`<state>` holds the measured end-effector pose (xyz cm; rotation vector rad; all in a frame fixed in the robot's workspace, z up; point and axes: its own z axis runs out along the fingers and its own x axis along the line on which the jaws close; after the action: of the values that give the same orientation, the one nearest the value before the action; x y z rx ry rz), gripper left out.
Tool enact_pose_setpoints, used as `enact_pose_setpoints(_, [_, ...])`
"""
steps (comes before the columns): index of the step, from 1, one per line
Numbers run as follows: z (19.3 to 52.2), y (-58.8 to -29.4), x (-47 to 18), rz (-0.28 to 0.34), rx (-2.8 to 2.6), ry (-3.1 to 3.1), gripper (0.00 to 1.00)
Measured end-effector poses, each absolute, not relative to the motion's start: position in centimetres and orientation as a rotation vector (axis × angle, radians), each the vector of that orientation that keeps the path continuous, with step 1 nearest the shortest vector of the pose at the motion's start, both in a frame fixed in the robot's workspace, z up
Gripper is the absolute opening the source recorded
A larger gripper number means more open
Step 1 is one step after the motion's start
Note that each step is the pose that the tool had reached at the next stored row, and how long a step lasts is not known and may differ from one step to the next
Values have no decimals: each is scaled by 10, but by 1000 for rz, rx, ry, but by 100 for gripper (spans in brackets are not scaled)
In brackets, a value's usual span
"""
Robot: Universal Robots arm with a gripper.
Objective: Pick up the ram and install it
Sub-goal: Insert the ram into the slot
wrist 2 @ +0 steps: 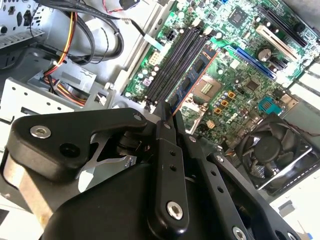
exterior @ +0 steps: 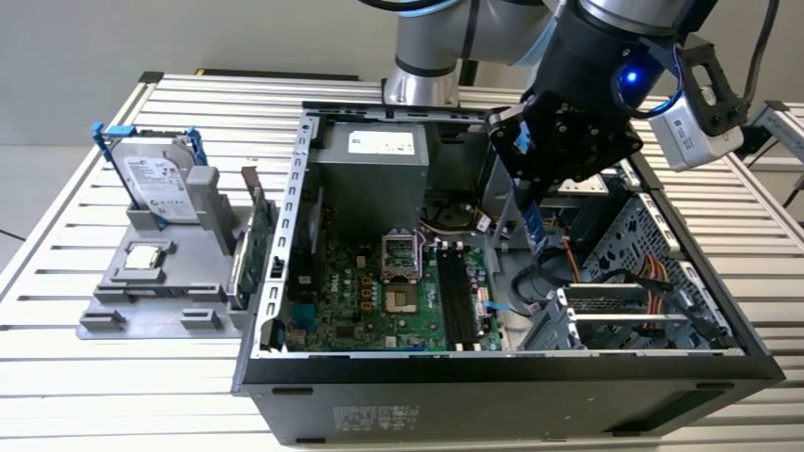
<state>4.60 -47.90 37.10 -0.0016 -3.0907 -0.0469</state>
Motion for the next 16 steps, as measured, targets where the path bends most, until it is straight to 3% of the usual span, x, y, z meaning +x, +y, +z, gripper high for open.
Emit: enact_pose_setpoints(16, [367, -479, 46, -47, -2, -3094, 0])
